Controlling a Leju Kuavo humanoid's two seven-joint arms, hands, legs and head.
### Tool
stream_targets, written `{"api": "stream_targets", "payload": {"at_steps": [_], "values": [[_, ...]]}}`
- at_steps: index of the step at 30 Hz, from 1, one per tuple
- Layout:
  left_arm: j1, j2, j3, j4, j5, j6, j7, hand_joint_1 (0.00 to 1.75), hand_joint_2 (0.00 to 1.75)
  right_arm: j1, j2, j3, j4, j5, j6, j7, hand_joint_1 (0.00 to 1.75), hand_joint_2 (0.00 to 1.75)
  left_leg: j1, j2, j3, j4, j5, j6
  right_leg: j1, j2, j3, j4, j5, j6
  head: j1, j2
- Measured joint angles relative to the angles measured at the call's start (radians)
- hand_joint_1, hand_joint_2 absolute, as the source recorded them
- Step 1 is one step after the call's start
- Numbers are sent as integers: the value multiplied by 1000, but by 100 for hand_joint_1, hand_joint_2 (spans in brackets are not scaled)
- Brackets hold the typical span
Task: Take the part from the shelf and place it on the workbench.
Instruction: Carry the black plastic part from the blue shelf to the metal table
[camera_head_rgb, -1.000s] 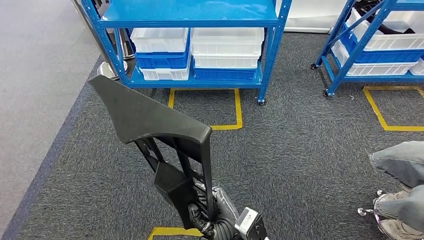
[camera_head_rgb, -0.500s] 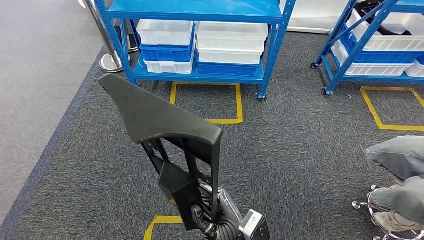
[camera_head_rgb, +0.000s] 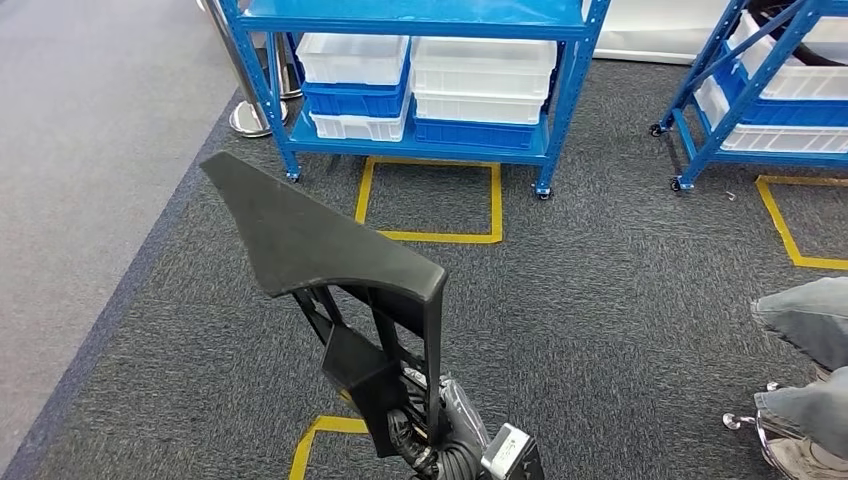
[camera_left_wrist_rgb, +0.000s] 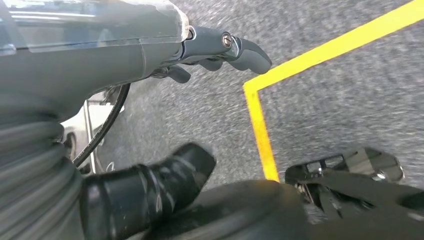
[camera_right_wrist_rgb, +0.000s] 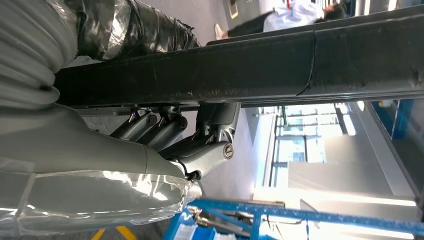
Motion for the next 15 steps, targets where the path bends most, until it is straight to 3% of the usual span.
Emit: {"api": "stream_targets", "payload": {"at_steps": [1, 2, 4, 6, 8, 10, 13, 14, 15], "values": [[2, 0, 0, 0, 0, 0, 1, 0, 175, 0, 0, 0, 0, 1, 0, 0, 175, 175, 0, 3, 17, -22, 19, 2, 2, -8, 0, 1, 0, 0, 0, 0], [3, 0, 0, 0, 0, 1, 2, 0, 175, 0, 0, 0, 0, 2, 0, 0, 175, 175, 0, 10, 50, -79, 51, 5, 3, -16, 0, 1, 0, 0, 0, 0], [2, 0, 0, 0, 0, 4, 2, 0, 175, 0, 1, 0, -2, 4, 0, 0, 175, 175, -7, 50, 121, -216, 101, 14, 7, -32, 2, 4, -1, 3, 0, 0], [0, 2, 0, 0, -1, -7, -4, 0, 175, 0, 2, 0, -5, 8, 0, -2, 175, 175, -15, 77, 147, -280, 113, 24, 12, -47, 0, 5, 0, 10, 0, 0], [3, 9, 0, 0, -2, -33, -13, 0, 175, 0, 2, 0, -5, 11, 0, -8, 175, 175, -16, 63, 143, -286, 119, 33, 14, -63, 1, 4, 1, 20, 1, 0], [8, 16, 0, 0, -2, -48, -18, 0, 175, -3, 2, 0, -5, 13, -1, -15, 175, 175, -10, 45, 142, -294, 129, 47, 11, -41, -5, 27, -22, 30, 1, 0], [10, 23, 0, 0, -2, -52, -23, 0, 175, -4, 1, 0, -3, 13, -3, -21, 175, 175, -8, 19, 134, -297, 141, 63, 4, 20, -75, 190, -119, 39, 1, 0], [10, 24, 0, 0, -2, -52, -24, 0, 175, -3, 1, 0, -2, 13, -3, -21, 175, 175, -8, 7, 131, -296, 142, 64, 3, 26, -100, 248, -139, 40, 1, 0], [10, 25, 0, 0, -2, -52, -25, 0, 175, -3, 1, 0, 0, 13, -3, -21, 175, 175, -8, -5, 129, -294, 143, 64, 2, 28, -112, 276, -142, 41, 1, 0]]}}
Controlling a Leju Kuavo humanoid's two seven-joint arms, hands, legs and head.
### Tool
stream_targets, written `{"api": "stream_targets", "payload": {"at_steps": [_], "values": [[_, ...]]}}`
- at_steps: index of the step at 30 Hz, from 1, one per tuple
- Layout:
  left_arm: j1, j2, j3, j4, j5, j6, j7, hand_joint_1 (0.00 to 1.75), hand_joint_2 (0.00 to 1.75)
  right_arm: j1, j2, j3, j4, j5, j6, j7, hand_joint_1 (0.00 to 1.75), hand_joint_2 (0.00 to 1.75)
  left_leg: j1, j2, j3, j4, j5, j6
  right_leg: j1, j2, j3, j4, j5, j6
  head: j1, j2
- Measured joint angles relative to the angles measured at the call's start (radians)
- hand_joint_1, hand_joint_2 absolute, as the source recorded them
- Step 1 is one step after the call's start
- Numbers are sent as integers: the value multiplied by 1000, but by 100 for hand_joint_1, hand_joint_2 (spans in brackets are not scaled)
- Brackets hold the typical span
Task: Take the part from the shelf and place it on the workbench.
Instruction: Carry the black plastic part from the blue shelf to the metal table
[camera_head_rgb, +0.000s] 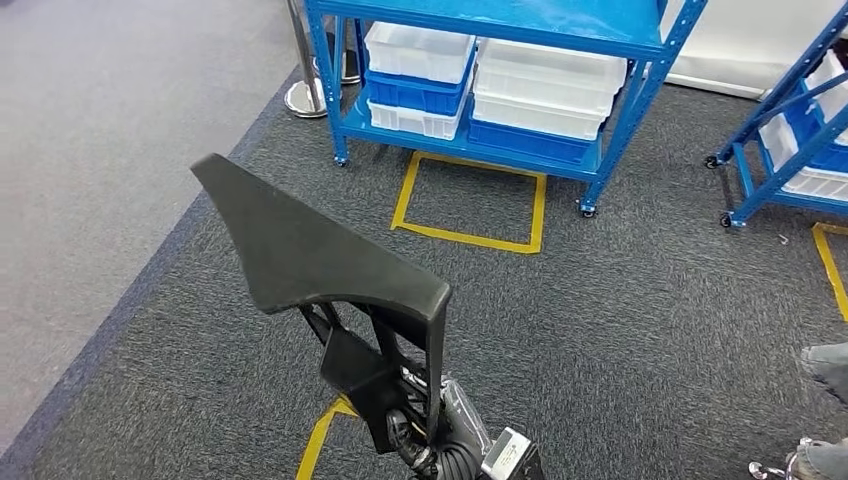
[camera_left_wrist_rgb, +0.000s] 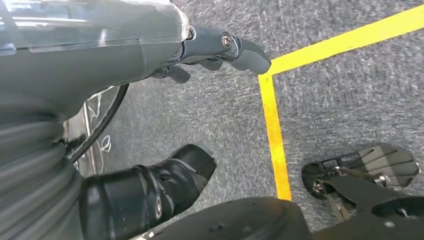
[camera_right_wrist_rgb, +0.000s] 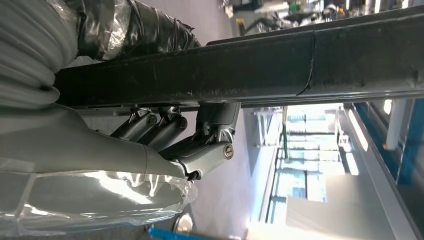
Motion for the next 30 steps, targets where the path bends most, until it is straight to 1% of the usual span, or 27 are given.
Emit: {"api": "stream_targets", "payload": {"at_steps": [1, 2, 3, 4, 5, 6, 7, 8, 9, 10, 11, 12, 13, 14, 15, 16, 17, 18, 20, 21, 22, 24, 26, 27, 28, 29, 30], "values": [[1, 1, 0, 0, -1, 0, 0, 0, 175, 0, 0, 0, 0, 0, 0, 0, 175, 175, 0, -12, -1, 3, 0, -1, -2, 2, 6, -8, 17, 0, 0, 0], [2, 2, 0, 0, -2, 0, -1, 0, 175, 0, 0, 0, 0, 0, -1, 0, 175, 175, 0, -25, -2, 7, -1, -2, -4, 6, 29, -54, 50, 0, 0, 0], [2, 2, 0, 0, -3, 1, -1, 0, 175, 0, 0, 0, 0, 0, -1, 0, 175, 175, 1, -36, -3, 11, -3, -5, -8, 21, 61, -121, 83, -1, 0, 0], [1, 2, 0, 0, -4, 1, -1, 0, 175, 0, 0, 0, 0, 0, -1, 1, 175, 175, 0, -48, -7, 18, -5, -10, -11, 43, 90, -183, 106, -3, 0, 0], [1, 2, 0, 0, -4, 0, -1, 0, 175, 1, 0, 0, 0, -1, -1, 1, 175, 175, 0, -59, -13, 24, -6, -17, -12, 61, 109, -226, 119, -4, 0, 0], [1, 3, 0, 0, -4, 0, 0, 0, 175, 2, 0, 0, -1, -1, -1, 1, 175, 175, 0, -68, -20, 27, -5, -24, -13, 75, 116, -248, 120, -6, 0, 0], [1, 3, 0, 0, -4, -2, 0, 0, 175, 3, 0, 0, -1, -1, -1, 1, 175, 175, 0, -77, -25, 29, -2, -31, -11, 76, 115, -251, 118, -9, 0, 0], [3, 5, 0, 0, -4, -3, 0, 0, 175, 4, 0, 0, -1, -1, -1, 1, 175, 175, 2, -86, -30, 27, 0, -38, -11, 67, 114, -252, 120, -13, 0, 0], [5, 6, 0, 0, -4, -5, 1, 0, 175, 4, 0, 0, -1, -1, -1, 1, 175, 175, 3, -83, -33, 29, -1, -44, -12, 58, 115, -257, 123, -19, 0, 0], [6, 8, 0, 0, -4, -6, 1, 0, 175, 3, 0, 0, -1, -1, -1, 1, 175, 175, 2, -68, -41, 44, -12, -49, -13, 46, 117, -261, 126, -26, -2, 0], [6, 9, 0, 0, -4, -7, 1, 0, 175, 3, 0, 0, -1, -1, 0, 1, 175, 175, 1, -47, -57, 76, -33, -53, -14, 33, 118, -266, 129, -33, -3, 0], [5, 10, 0, 0, -4, -8, 1, 0, 175, 4, 0, 0, -1, -1, 0, 1, 175, 175, 1, -22, -80, 128, -63, -56, -13, 20, 118, -268, 130, -37, -4, 0], [4, 10, 0, 0, -4, -8, 1, 0, 175, 4, 0, 0, -1, -1, -1, 1, 175, 175, 2, -6, -110, 193, -96, -60, -11, 6, 117, -269, 130, -40, -5, 0], [3, 10, 0, 0, -4, -9, 1, 0, 175, 5, 0, 0, 0, -1, -1, 1, 175, 175, 2, 1, -138, 254, -121, -62, -8, -9, 117, -268, 129, -41, -5, 0], [4, 10, 0, 0, -4, -10, 1, 0, 175, 5, 0, 0, 0, -1, -1, 1, 175, 175, 3, 5, -154, 293, -131, -63, -7, -23, 117, -268, 128, -42, -5, 0], [4, 11, 0, 0, -4, -10, 1, 0, 175, 5, 0, 0, 1, -1, 0, 1, 175, 175, 3, 8, -152, 294, -121, -63, -5, -35, 117, -268, 127, -43, -5, 0], [5, 11, 0, 0, -4, -11, 1, 0, 175, 4, 0, 0, 1, -1, 0, 1, 175, 175, 2, 12, -130, 255, -93, -61, -4, -46, 119, -268, 127, -43, -5, 0], [6, 11, 0, 0, -4, -11, 1, 0, 175, 3, 0, 0, 1, -1, -1, 1, 175, 175, 2, 22, -92, 185, -57, -57, -3, -56, 121, -268, 125, -42, -5, 0], [4, 11, 0, 0, -5, -11, -1, 0, 175, 2, 0, 0, 0, -2, -1, 1, 175, 175, -6, 54, -24, 57, -14, -47, 2, -73, 124, -268, 122, -38, -5, 0], [3, 12, 0, 0, -5, -11, -1, 0, 175, 1, 0, 0, 0, -2, -1, 2, 175, 175, -11, 63, -9, 26, -9, -41, 4, -80, 125, -268, 121, -35, -5, 0], [2, 12, -1, 0, -6, -11, -1, 0, 175, 1, 1, 0, 0, -1, -1, 2, 175, 175, -15, 64, -8, 18, -11, -37, 6, -87, 126, -268, 122, -31, -5, 0], [4, 12, -1, 0, -5, -13, 1, 0, 175, 0, 2, 0, -2, -1, 0, 5, 175, 175, -12, 45, -10, 10, -4, -27, 5, -93, 130, -270, 121, -20, -4, 0], [6, 11, 0, 0, -5, -17, 6, 0, 175, -4, 4, 0, -5, -1, 0, 7, 175, 175, -5, 29, -4, -3, 4, -17, 2, -55, 124, -249, 100, -11, -4, 0], [6, 11, 0, 0, -4, -19, 8, 0, 175, -6, 4, 0, -6, -1, 0, 8, 175, 175, -1, 21, -1, -7, 8, -12, -1, -30, 107, -212, 75, -7, -4, 0], [4, 11, 0, 0, -4, -21, 9, 0, 175, -6, 4, 0, -7, -1, 0, 8, 175, 175, -1, 13, -3, -8, 10, -9, -2, -10, 82, -158, 44, -6, -3, 0], [3, 10, 0, 0, -4, -23, 10, 0, 175, -6, 4, 0, -8, 0, 0, 8, 175, 175, -1, 3, -5, -8, 11, -7, -2, -3, 52, -96, 15, -5, -3, 0], [3, 10, 0, 0, -4, -25, 11, 0, 175, -6, 3, 0, -8, 0, 0, 8, 175, 175, -1, -8, -7, -7, 12, -6, -3, -1, 28, -47, -1, -5, -3, 0]]}}
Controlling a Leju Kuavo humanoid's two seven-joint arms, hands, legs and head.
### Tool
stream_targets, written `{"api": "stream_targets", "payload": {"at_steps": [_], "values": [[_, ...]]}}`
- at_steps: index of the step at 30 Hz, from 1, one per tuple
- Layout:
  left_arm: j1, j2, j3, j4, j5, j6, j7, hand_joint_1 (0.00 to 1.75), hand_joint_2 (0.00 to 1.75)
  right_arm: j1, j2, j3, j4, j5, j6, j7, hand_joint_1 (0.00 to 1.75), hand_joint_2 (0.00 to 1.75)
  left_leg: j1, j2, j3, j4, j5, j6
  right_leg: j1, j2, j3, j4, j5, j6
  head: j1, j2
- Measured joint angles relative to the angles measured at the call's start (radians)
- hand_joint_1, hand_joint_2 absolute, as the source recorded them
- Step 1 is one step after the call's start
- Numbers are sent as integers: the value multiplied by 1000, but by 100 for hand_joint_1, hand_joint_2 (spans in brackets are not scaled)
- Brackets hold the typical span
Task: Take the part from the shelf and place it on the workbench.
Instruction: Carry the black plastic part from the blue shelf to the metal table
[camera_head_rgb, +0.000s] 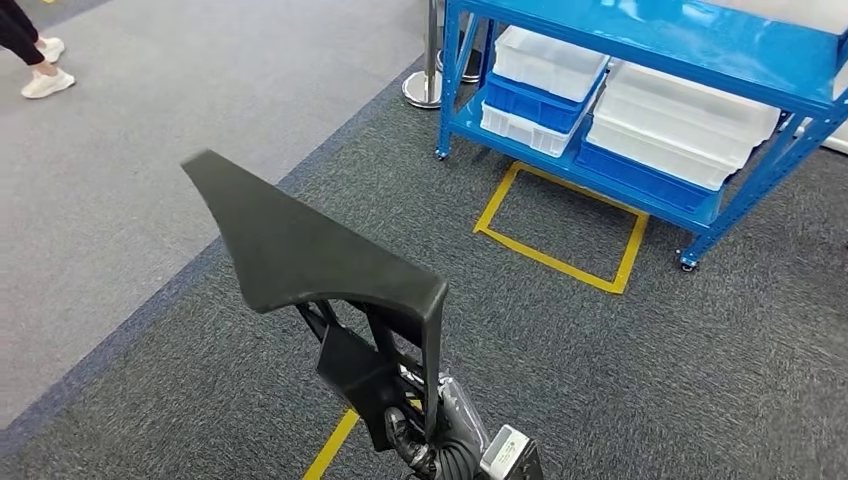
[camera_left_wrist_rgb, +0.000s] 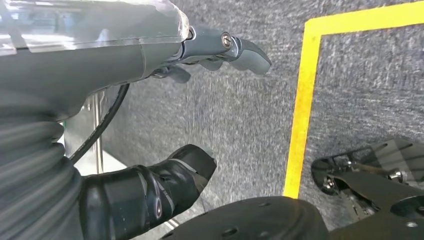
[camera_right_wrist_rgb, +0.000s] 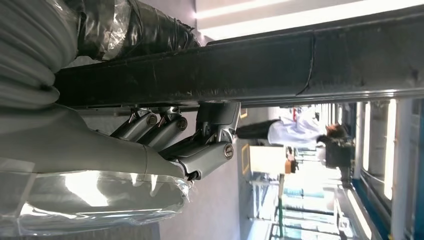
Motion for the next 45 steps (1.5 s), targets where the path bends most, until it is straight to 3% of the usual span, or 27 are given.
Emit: {"api": "stream_targets", "payload": {"at_steps": [1, 2, 3, 5, 7, 9, 11, 13, 15, 16, 17, 18, 20, 22, 24, 25, 27, 29, 31, 33, 35, 37, 38, 40, 42, 44, 45], "values": [[0, 0, 0, 0, 0, 0, 0, 0, 175, 1, 0, 0, 0, 0, 0, 1, 175, 175, 0, -12, -1, 1, 0, 0, 0, 1, -9, 19, 5, 0, 0, 0], [1, -1, 0, 0, 0, 3, 2, 0, 175, 1, -1, 0, 0, 0, -1, 2, 175, 175, 0, -25, -1, 4, 0, 0, -1, 4, -1, 0, 29, -1, 0, 0], [1, -4, 0, 0, -1, 10, 5, 0, 175, 2, -1, 0, -2, -1, -3, 3, 175, 175, 1, -38, -1, 7, -1, -2, -3, 12, 23, -50, 65, -2, 0, 0], [-1, -16, 0, 0, -2, 32, 14, 0, 175, 7, -4, 0, -8, -2, -8, 4, 175, 175, -1, -63, -8, 20, -5, -10, -9, 56, 72, -159, 114, -4, 0, 0], [-4, -28, 0, 0, -3, 50, 22, 0, 175, 18, -10, 0, -16, -3, -13, 5, 175, 175, -1, -85, -21, 31, -6, -22, -11, 85, 86, -201, 118, -8, -1, 0], [-4, -36, 0, 0, -4, 56, 26, 0, 175, 25, -14, 0, -23, -3, -15, 5, 175, 175, 3, -98, -31, 33, -3, -35, -9, 69, 86, -205, 120, -16, -1, 0], [-2, -42, -1, 0, -8, 61, 30, 0, 175, 30, -18, 0, -32, -4, -16, 3, 175, 175, 2, -61, -45, 59, -21, -45, -10, 46, 90, -212, 123, -27, -3, 0], [-5, -47, -2, 0, -13, 67, 36, 0, 175, 41, -21, 0, -42, -6, -18, -1, 175, 175, 0, -6, -93, 160, -74, -52, -8, 16, 93, -216, 123, -36, -6, 0], [-9, -49, -3, 0, -16, 69, 41, 0, 175, 50, -28, 0, -48, -6, -18, -5, 175, 175, 2, 10, -151, 280, -122, -56, -3, -15, 94, -215, 120, -41, -7, 0], [-9, -49, -4, 0, -16, 69, 41, 0, 175, 53, -31, 0, -51, -6, -18, -6, 175, 175, 2, 13, -161, 303, -121, -56, -1, -29, 94, -215, 119, -42, -7, 0], [-9, -50, -5, 0, -18, 70, 41, 0, 175, 55, -33, 0, -55, -6, -18, -6, 175, 175, 1, 16, -151, 285, -102, -53, 1, -41, 96, -215, 118, -42, -7, 0], [-8, -50, -6, 0, -19, 70, 41, 0, 175, 56, -35, 0, -60, -6, -18, -6, 175, 175, 0, 24, -122, 232, -70, -48, 2, -52, 98, -215, 116, -42, -7, 0], [-10, -50, -8, 0, -22, 70, 39, 0, 175, 58, -37, 0, -72, -6, -18, -7, 175, 175, -10, 64, -50, 97, -20, -33, 7, -71, 103, -216, 112, -39, -7, 0], [-13, -51, -9, 0, -22, 70, 39, 0, 175, 62, -39, 0, -80, -7, -18, -7, 175, 175, -21, 89, -20, 34, -10, -19, 10, -88, 105, -217, 110, -33, -7, 0], [-13, -52, -11, 0, -23, 70, 39, 0, 175, 65, -42, 0, -84, -7, -18, -7, 175, 175, -23, 72, -19, 25, -6, -11, 12, -106, 109, -220, 109, -25, -7, 0], [-12, -53, -12, 0, -23, 70, 39, 0, 175, 66, -43, 0, -86, -7, -18, -7, 175, 175, -20, 62, -15, 17, -2, -8, 12, -102, 111, -217, 105, -20, -6, 0], [-11, -56, -15, 0, -23, 69, 41, 0, 175, 68, -45, 0, -90, -7, -18, -7, 175, 175, -12, 43, -7, 0, 9, 3, 10, -58, 94, -168, 68, -11, -5, 0], [-14, -59, -19, 0, -25, 68, 43, 0, 175, 71, -50, 0, -93, -7, -19, -8, 175, 175, -9, 24, -8, -2, 13, 9, 6, -10, 38, -48, 7, -7, -5, 0], [-15, -59, -22, 0, -28, 66, 43, 0, 175, 74, -55, 0, -94, -6, -19, -7, 175, 175, -9, -2, -10, 2, 13, 10, 3, 1, -10, 42, -13, -3, -5, 0], [-15, -61, -23, 0, -31, 65, 42, 0, 175, 75, -58, 0, -95, -5, -19, -7, 175, 175, -7, -29, -11, 10, 11, 6, -3, 7, 5, -5, 41, 0, -5, 0], [-16, -63, -24, 0, -33, 65, 41, 0, 175, 75, -59, 0, -97, -4, -20, -6, 175, 175, -5, -54, -17, 26, 4, -4, -11, 45, 56, -128, 102, 3, -4, 0], [-19, -64, -25, 0, -33, 65, 40, 0, 175, 78, -60, 0, -101, -3, -21, -5, 175, 175, -5, -76, -29, 40, 0, -18, -14, 81, 80, -190, 118, 0, -5, 0], [-19, -65, -25, 0, -33, 65, 40, 0, 175, 80, -61, 0, -102, -3, -21, -4, 175, 175, -4, -85, -34, 42, 1, -25, -11, 85, 81, -192, 115, -5, -5, 0], [-16, -65, -25, 0, -33, 65, 41, 0, 175, 82, -62, 0, -106, -2, -23, -3, 175, 175, 0, -95, -41, 42, 3, -36, -11, 63, 82, -195, 119, -19, -5, 0], [-16, -65, -25, 0, -32, 66, 45, 0, 175, 82, -62, 0, -108, -2, -27, -3, 175, 175, -2, -59, -61, 81, -22, -45, -15, 38, 87, -203, 124, -31, -8, 0], [-17, -65, -25, 0, -31, 66, 47, 0, 175, 85, -63, 0, -109, -1, -31, -3, 175, 175, -2, -8, -113, 190, -82, -53, -12, 10, 88, -206, 124, -37, -10, 0], [-18, -65, -25, 0, -30, 67, 48, 0, 175, 86, -64, 0, -110, 0, -32, -4, 175, 175, -1, 4, -144, 253, -109, -56, -10, -5, 87, -206, 123, -39, -10, 0]]}}
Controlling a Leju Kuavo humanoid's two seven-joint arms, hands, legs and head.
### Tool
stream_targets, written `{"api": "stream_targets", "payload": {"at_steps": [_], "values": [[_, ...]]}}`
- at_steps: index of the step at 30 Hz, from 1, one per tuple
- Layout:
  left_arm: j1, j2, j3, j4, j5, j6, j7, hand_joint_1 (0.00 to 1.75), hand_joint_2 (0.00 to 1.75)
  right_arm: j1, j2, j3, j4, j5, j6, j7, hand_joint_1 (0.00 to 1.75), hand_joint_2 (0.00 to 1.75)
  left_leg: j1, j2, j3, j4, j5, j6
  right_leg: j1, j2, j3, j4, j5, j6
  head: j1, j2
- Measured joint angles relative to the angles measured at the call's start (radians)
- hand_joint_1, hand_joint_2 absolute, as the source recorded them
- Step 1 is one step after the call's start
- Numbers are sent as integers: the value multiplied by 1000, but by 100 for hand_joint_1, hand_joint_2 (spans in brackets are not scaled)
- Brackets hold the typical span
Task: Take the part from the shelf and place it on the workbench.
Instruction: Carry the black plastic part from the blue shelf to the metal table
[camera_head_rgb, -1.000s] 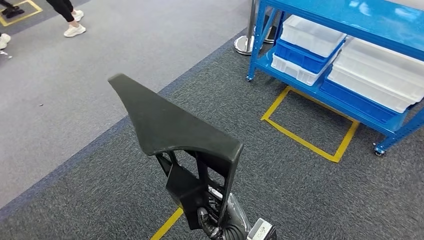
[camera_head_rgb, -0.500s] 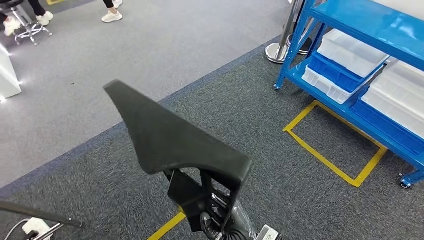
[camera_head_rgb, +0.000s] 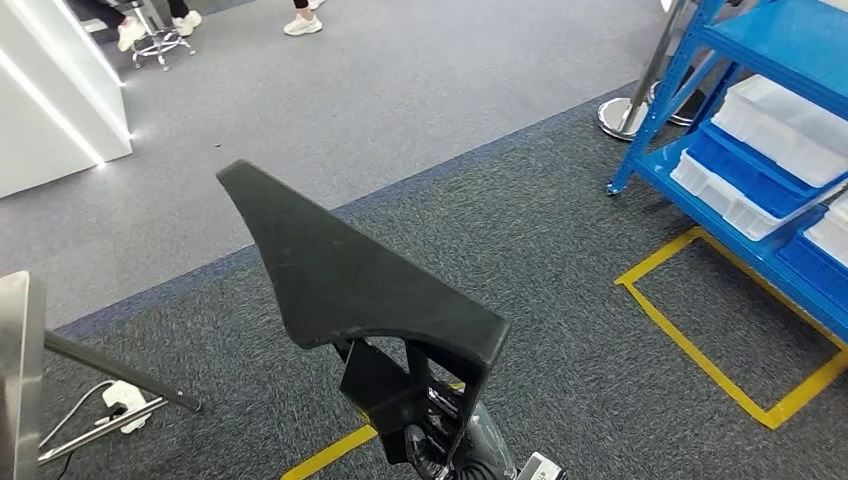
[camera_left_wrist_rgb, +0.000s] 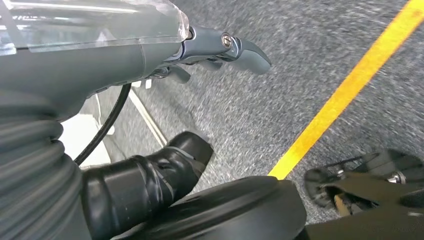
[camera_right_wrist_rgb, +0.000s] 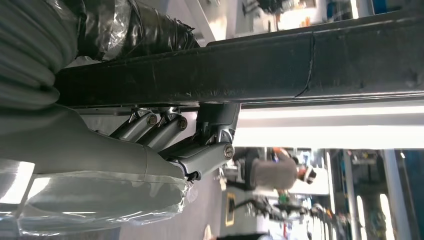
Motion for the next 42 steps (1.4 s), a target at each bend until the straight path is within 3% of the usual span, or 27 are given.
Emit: {"api": "stream_targets", "payload": {"at_steps": [1, 2, 4, 6, 8, 10, 11, 13, 15, 16, 17, 18, 19, 21, 23, 25, 26, 28, 30, 32, 33, 35, 37, 39, 41, 42], "values": [[0, 0, 0, 0, 0, 0, 1, 0, 175, 1, -1, 0, 0, 0, 0, 0, 175, 175, 1, 5, -21, 44, -13, -1, 2, -15, 0, 0, -1, -1, 0, 0], [0, 0, 0, 0, 0, 0, 1, 0, 175, 1, -1, 0, 0, 1, 0, 0, 175, 175, 1, 8, -24, 54, -8, 0, 4, -28, 1, 0, -3, -2, 0, 0], [2, 1, 0, 0, 0, 0, 3, 0, 175, 1, -2, 0, 0, 1, 0, 0, 175, 175, -2, 22, 26, -36, 48, 10, 8, -52, 4, 0, -6, -1, 0, 0], [2, 1, 0, 0, 0, 0, 4, 0, 175, 1, -2, 0, -1, 1, 0, 0, 175, 175, -13, 68, 95, -167, 93, 27, 12, -70, 9, -1, -9, 2, 0, 0], [1, 1, 0, 0, 0, -1, 4, 0, 175, 0, -2, 0, -1, 1, 0, 0, 175, 175, -24, 92, 118, -219, 101, 40, 13, -86, 12, -4, -11, 10, 0, 0], [2, 1, 0, 0, 0, -1, 4, 0, 175, 0, -2, 0, -2, 1, 0, 0, 175, 175, -23, 70, 120, -229, 107, 47, 14, -102, 18, -9, -14, 21, 0, 0], [2, 0, 0, 0, 0, -1, 4, 0, 175, -1, -2, 0, -2, 1, 0, 1, 175, 175, -19, 59, 125, -239, 112, 51, 14, -95, 20, -6, -19, 26, 0, 0], [1, -2, 0, 0, 1, -2, 2, 0, 175, -2, -2, 0, -4, 0, 0, 0, 175, 175, -11, 37, 137, -256, 122, 61, 13, -49, -1, 52, -59, 33, 1, 0], [0, -3, 0, 0, 4, -2, -3, 0, 175, -1, -3, 0, -3, 0, 1, 1, 175, 175, -10, 16, 139, -258, 125, 66, 10, -3, -60, 176, -117, 34, 1, 0], [0, -3, 0, 0, 7, -1, -6, 0, 175, -1, -4, 0, -2, 1, 1, 2, 175, 175, -10, 3, 139, -258, 125, 65, 10, 4, -90, 229, -131, 35, 1, 0], [1, -3, 1, 0, 10, -1, -7, 0, 175, -2, -5, 0, -1, 1, 2, 3, 175, 175, -10, -11, 139, -257, 124, 65, 10, 7, -108, 253, -126, 36, 1, 0], [2, -3, 1, 0, 14, -1, -7, 0, 175, -3, -5, 0, 1, 1, 3, 3, 175, 175, -10, -26, 140, -255, 123, 64, 9, 9, -108, 238, -100, 37, 1, 0], [3, -3, 2, 0, 16, -4, -7, 0, 175, -5, -6, 0, 3, 1, 5, 3, 175, 175, -9, -40, 141, -251, 121, 61, 8, 14, -91, 188, -61, 37, 1, 0], [3, -1, 3, 0, 19, -23, -14, 0, 175, -13, -6, 0, 8, 2, 11, 3, 175, 175, -9, -66, 137, -237, 114, 53, 2, 51, -42, 62, 3, 35, 1, 0], [4, 7, 4, 0, 24, -49, -31, 0, 175, -26, -5, 0, 15, 5, 16, 5, 175, 175, -8, -86, 125, -225, 109, 42, 1, 80, -23, 8, 16, 30, 1, 0], [9, 18, 5, 0, 30, -64, -49, 0, 175, -41, -1, 0, 21, 8, 18, 11, 175, 175, -5, -104, 118, -225, 109, 29, 4, 68, -20, 5, 14, 20, 1, 0], [12, 24, 6, 0, 32, -69, -56, 0, 175, -50, 4, 1, 25, 11, 18, 16, 175, 175, -4, -100, 116, -222, 107, 24, 4, 58, -17, 2, 15, 14, 1, 0], [15, 33, 7, 0, 34, -77, -63, 0, 175, -67, 16, 4, 32, 16, 19, 26, 175, 175, -5, -58, 95, -175, 79, 12, 1, 35, -11, -3, 17, 2, -2, 0], [14, 38, 8, 0, 34, -82, -58, 0, 175, -80, 26, 9, 40, 20, 18, 33, 175, 175, -5, -7, 35, -57, 19, 2, 4, 8, -9, -4, 14, -5, -4, 0], [11, 38, 8, 0, 31, -71, -40, 0, 175, -90, 28, 13, 47, 22, 16, 37, 175, 175, -3, 8, -21, 44, -13, -2, 7, -20, -7, -4, 10, -7, -4, 0], [10, 35, 8, 0, 29, -59, -30, 0, 175, -92, 28, 14, 49, 23, 14, 38, 175, 175, -3, 11, -23, 46, -2, -1, 8, -33, -5, -4, 8, -7, -4, 0], [7, 25, 8, 0, 26, -34, -15, 0, 175, -92, 28, 14, 49, 24, 11, 39, 175, 175, -4, 25, 30, -59, 64, 8, 10, -57, 3, -4, 2, -5, -4, 0], [2, 16, 8, 0, 24, -19, -11, 0, 175, -91, 27, 14, 44, 24, 11, 39, 175, 175, -13, 56, 94, -183, 111, 24, 13, -75, 10, -5, -5, 1, -4, 0], [-3, 10, 8, 0, 24, -14, -11, 0, 175, -88, 26, 14, 39, 25, 12, 39, 175, 175, -22, 69, 112, -221, 114, 36, 15, -88, 15, -8, -8, 10, -4, 0], [-4, 5, 8, 0, 24, -13, -11, 0, 175, -84, 25, 14, 36, 25, 12, 39, 175, 175, -19, 51, 116, -233, 119, 44, 14, -97, 22, -13, -11, 20, -4, 0], [-4, 2, 8, 0, 24, -12, -11, 0, 175, -82, 25, 14, 35, 26, 13, 39, 175, 175, -15, 42, 123, -244, 122, 49, 13, -87, 25, -8, -18, 25, -3, 0]]}}
